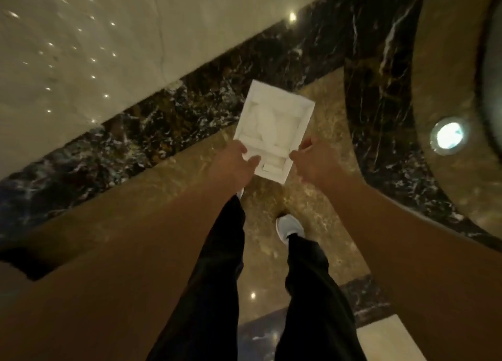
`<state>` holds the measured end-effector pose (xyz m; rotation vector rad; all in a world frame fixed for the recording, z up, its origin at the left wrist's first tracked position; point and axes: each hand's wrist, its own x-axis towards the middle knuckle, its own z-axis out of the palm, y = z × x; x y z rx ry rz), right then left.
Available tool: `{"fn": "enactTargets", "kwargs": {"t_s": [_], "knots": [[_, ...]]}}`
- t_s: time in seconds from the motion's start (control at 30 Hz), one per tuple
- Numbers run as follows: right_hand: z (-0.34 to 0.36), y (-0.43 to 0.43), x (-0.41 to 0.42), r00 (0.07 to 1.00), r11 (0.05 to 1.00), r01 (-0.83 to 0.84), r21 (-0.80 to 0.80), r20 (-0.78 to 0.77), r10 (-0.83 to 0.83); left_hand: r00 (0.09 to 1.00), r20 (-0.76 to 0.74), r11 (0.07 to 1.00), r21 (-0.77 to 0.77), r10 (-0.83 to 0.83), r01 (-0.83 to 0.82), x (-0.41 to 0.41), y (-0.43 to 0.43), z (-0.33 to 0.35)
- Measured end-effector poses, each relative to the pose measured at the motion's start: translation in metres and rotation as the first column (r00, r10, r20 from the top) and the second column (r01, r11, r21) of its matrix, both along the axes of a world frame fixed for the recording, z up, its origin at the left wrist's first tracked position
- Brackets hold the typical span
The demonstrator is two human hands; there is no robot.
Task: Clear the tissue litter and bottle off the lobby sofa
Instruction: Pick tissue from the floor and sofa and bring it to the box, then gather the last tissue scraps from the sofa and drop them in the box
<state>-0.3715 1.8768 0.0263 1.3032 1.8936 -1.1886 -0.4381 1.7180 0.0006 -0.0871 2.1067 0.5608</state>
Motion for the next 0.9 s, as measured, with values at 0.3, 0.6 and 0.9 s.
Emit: {"fn": "enactTargets", "kwargs": {"t_s": [0.3,0.6,0.9], "knots": [[0.27,-0.023,0.034,0.757,0.803,-0.541,0.249,-0.271,0.595,0.969,-0.239,0.998,-0.026,-0.06,0.055,0.091,-0.031,0.271],[0.399,-0.093,0.084,0.452,0.544,-0.73,0.414,-0.305,0.838,0.772,-0.303,0.827,0.277,0.559,-0.49,0.189,-0.096,0.411],[0.466,-0.294,0.138,-0.016,0.159,-0.837,0.524,-0.315,0.949,0.409,-0.406,0.555,0.367,0.818,-0.746,0.324,-0.286,0.47]]}}
